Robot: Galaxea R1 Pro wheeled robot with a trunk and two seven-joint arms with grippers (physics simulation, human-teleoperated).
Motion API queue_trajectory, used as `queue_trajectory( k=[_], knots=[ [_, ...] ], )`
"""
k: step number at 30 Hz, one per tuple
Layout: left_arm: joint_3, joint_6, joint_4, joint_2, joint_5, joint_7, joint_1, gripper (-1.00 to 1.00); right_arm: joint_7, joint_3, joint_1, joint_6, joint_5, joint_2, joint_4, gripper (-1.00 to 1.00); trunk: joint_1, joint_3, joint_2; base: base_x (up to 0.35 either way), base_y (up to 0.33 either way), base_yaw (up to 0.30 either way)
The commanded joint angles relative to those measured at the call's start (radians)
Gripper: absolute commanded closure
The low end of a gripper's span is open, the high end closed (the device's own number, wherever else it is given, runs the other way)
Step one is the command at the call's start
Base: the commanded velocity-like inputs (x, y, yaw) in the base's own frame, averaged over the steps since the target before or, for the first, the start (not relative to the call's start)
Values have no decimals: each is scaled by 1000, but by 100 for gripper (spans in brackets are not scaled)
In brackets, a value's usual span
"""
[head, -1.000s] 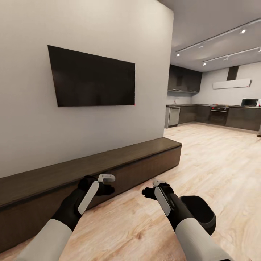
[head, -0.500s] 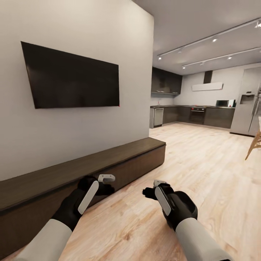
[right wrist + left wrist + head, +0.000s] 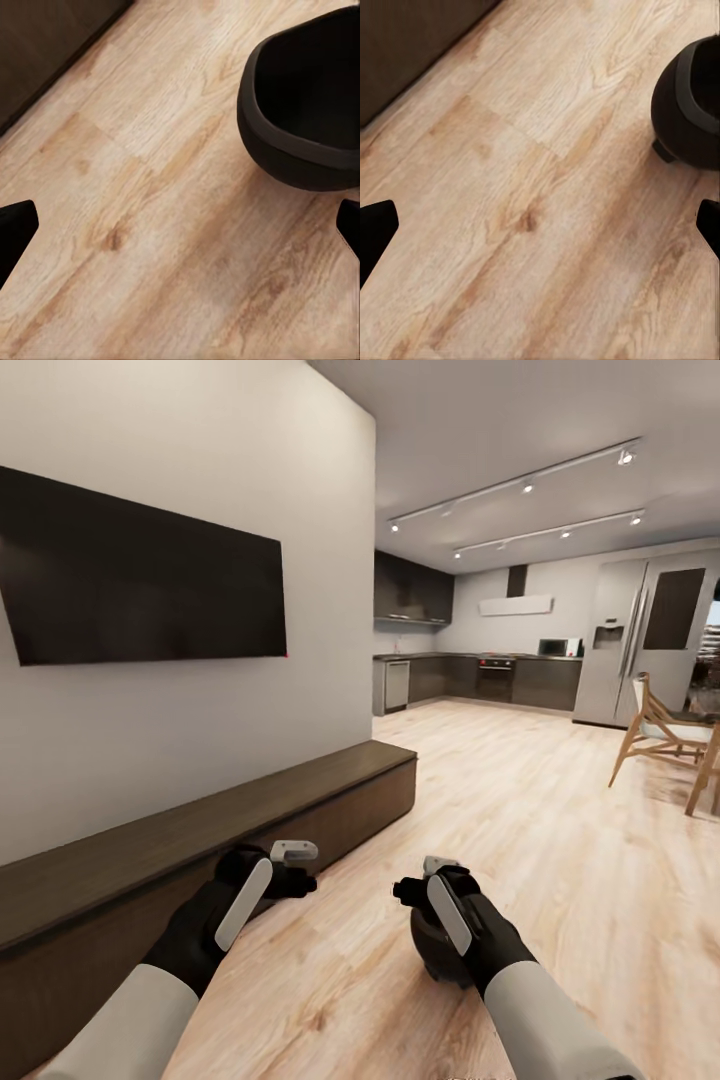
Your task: Place each of the two pumpkins and all three candles from the living room inside a cabinet in the living room (use any cabinet), then make sure every cabinet is closed, and position the cauldron so it is next to a table in the living room.
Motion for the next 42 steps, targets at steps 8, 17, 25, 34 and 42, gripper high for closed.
queue_trajectory(
  k=[8, 17, 25, 34, 42],
  knots=[
    [-1, 3, -2, 0, 11, 10, -1, -100, -10, 3, -1, 2, -11, 0, -1, -100, 0, 4, -1, 0, 0, -275],
    [0, 2, -76, 0, 11, 11, -1, -100, -10, 3, -1, 1, -10, 0, 0, -100, 0, 10, -1, 0, 0, -275],
    [0, 2, -88, 0, 11, 12, -1, -100, -10, 3, -1, 0, -10, 0, 0, -100, 0, 16, -1, 0, 0, -275],
    [1, 1, -84, -1, 12, 12, -1, -100, -9, 5, 0, -2, -11, 0, 0, -100, 0, 20, -1, 36, 0, -181],
    [0, 1, -81, -1, 11, 12, -1, -100, -10, 8, -1, 1, -10, 0, 0, -100, 0, 20, -1, 284, 0, -18]
  ],
)
